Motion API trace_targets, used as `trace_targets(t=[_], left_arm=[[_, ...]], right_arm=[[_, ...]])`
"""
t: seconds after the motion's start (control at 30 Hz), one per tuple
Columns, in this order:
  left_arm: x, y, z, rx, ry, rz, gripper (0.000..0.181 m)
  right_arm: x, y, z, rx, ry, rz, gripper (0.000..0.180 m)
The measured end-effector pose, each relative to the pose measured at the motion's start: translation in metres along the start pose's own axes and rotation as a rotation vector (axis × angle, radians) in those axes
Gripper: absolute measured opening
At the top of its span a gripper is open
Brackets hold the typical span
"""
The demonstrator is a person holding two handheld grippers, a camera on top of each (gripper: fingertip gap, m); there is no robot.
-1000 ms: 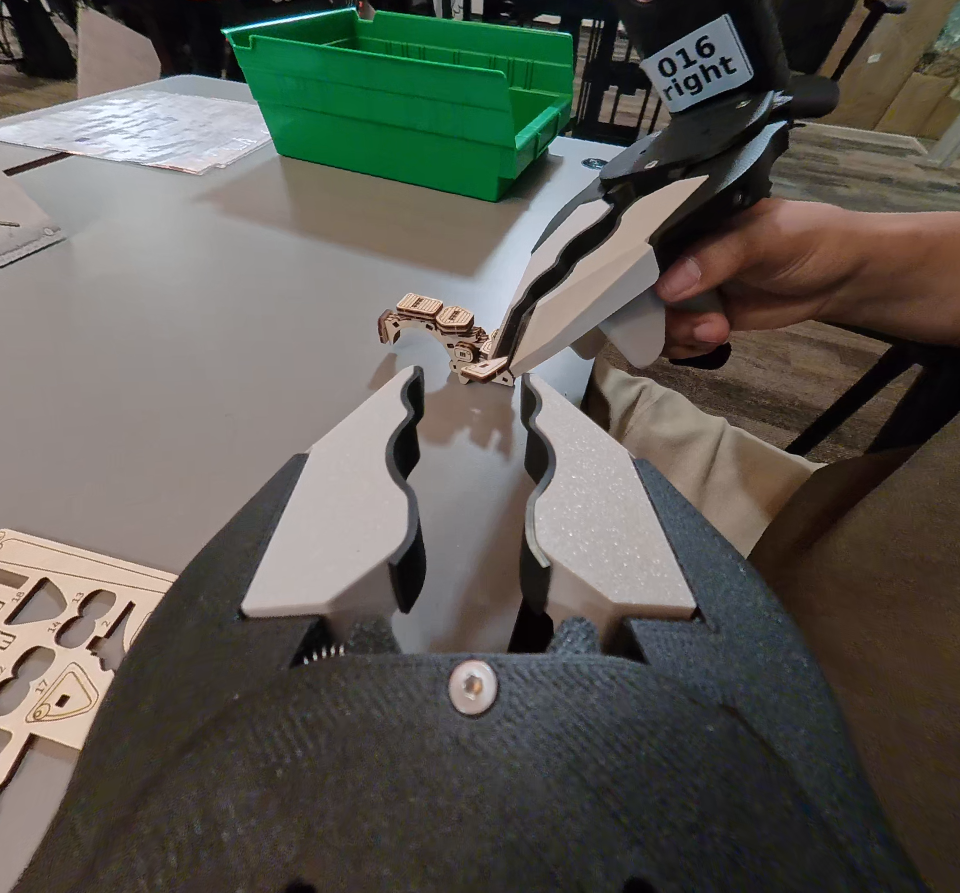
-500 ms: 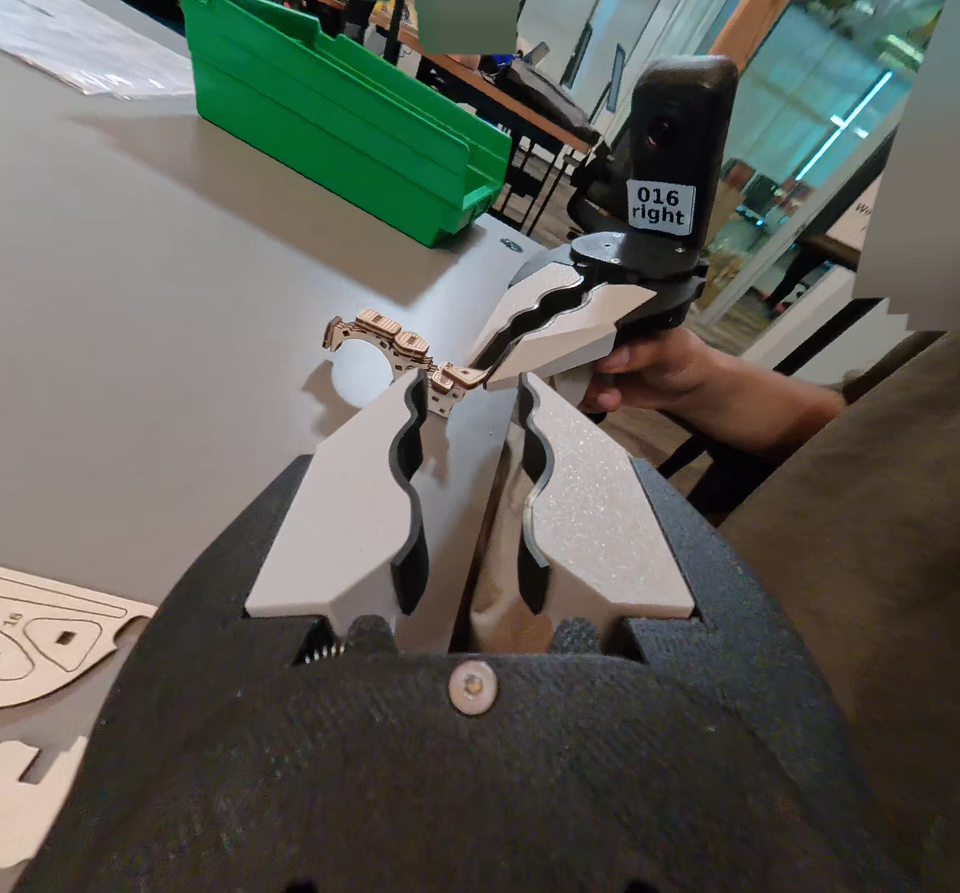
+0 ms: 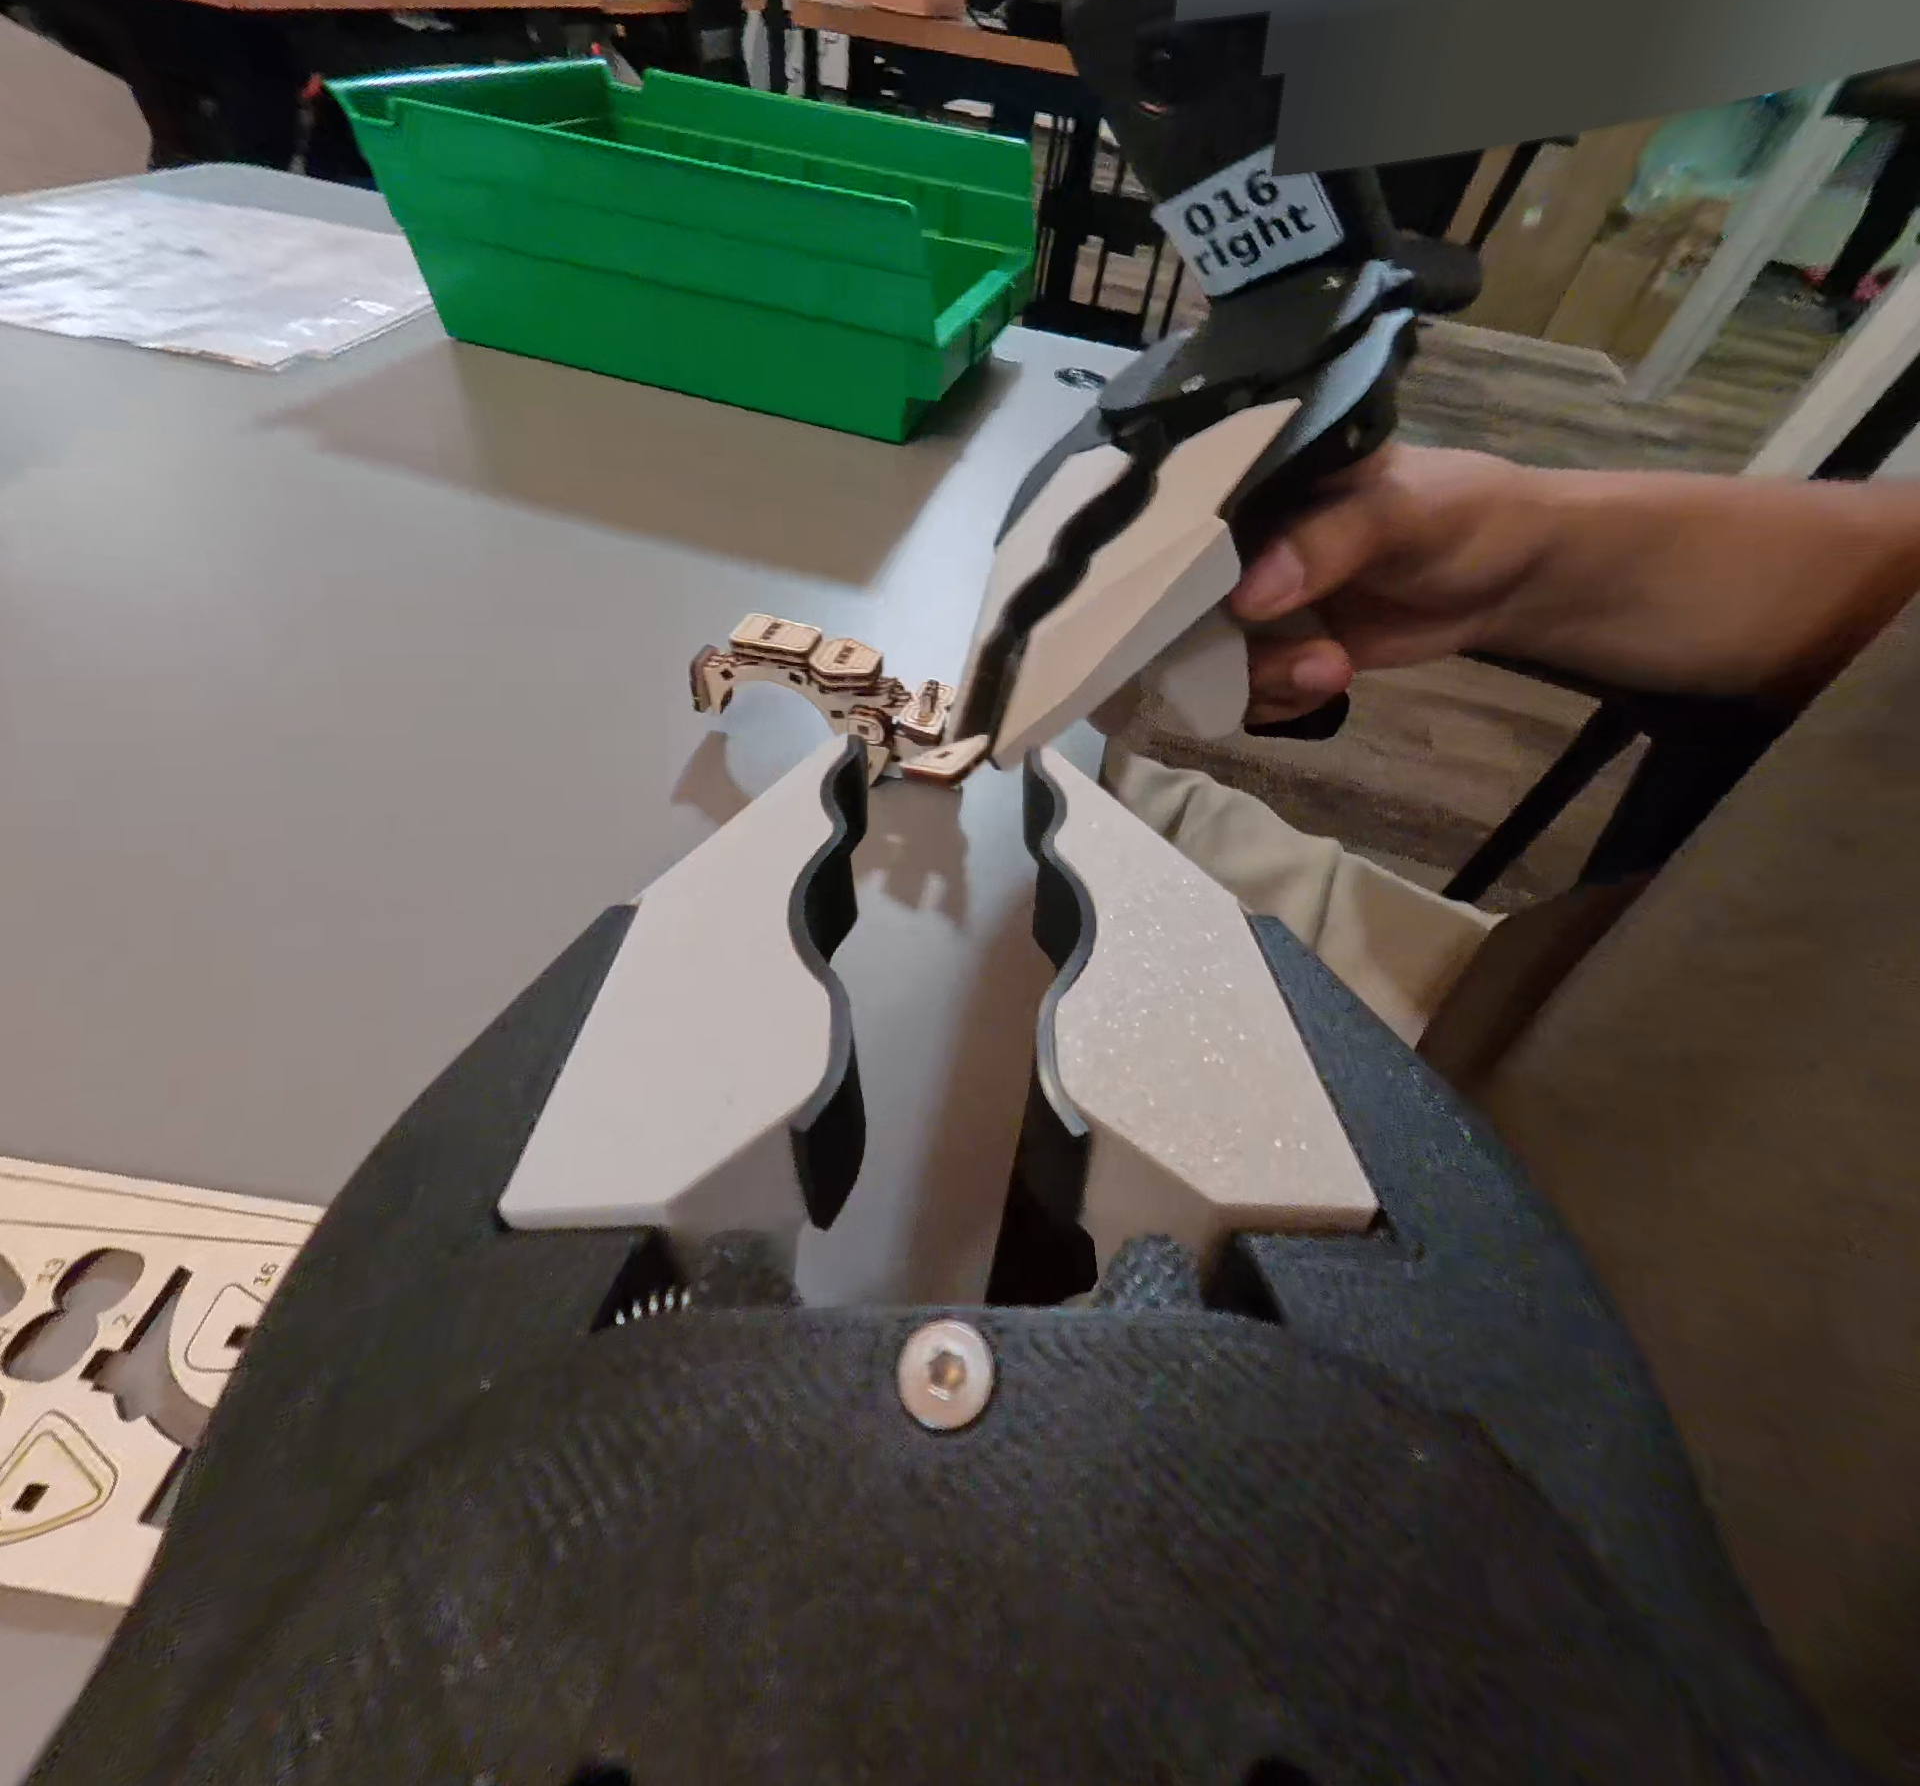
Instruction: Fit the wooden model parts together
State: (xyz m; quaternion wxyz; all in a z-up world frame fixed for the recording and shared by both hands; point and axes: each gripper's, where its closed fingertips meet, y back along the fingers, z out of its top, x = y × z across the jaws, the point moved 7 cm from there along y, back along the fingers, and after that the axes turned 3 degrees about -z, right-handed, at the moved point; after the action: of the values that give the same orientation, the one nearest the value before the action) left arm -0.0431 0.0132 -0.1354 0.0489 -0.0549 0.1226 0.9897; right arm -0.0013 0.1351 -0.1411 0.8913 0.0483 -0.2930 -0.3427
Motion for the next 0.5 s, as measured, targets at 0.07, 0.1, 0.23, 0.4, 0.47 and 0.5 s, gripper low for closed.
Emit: trace_targets(t=[0.07, 0.1, 0.23, 0.4, 0.47, 0.5], left_arm=[[-0.003, -0.001, -0.001, 0.017, -0.031, -0.008, 0.026], [-0.004, -0.002, -0.002, 0.023, -0.043, -0.003, 0.026], [-0.009, -0.004, -0.003, 0.041, -0.103, 0.010, 0.026], [-0.014, -0.006, -0.006, 0.075, -0.173, 0.030, 0.023], [-0.013, -0.007, -0.006, 0.081, -0.179, 0.050, 0.018], [-0.013, -0.007, -0.006, 0.081, -0.177, 0.057, 0.014]], right_arm=[[-0.001, 0.001, 0.000, -0.003, -0.004, -0.003, 0.006], [-0.002, 0.002, 0.001, -0.005, -0.013, 0.003, 0.006], [-0.002, 0.001, -0.002, 0.026, -0.068, 0.067, 0.007], [-0.002, 0.002, -0.003, 0.032, -0.108, 0.114, 0.007], [-0.001, 0.002, -0.003, 0.032, -0.113, 0.123, 0.007], [-0.001, 0.002, -0.002, 0.029, -0.115, 0.130, 0.007]])
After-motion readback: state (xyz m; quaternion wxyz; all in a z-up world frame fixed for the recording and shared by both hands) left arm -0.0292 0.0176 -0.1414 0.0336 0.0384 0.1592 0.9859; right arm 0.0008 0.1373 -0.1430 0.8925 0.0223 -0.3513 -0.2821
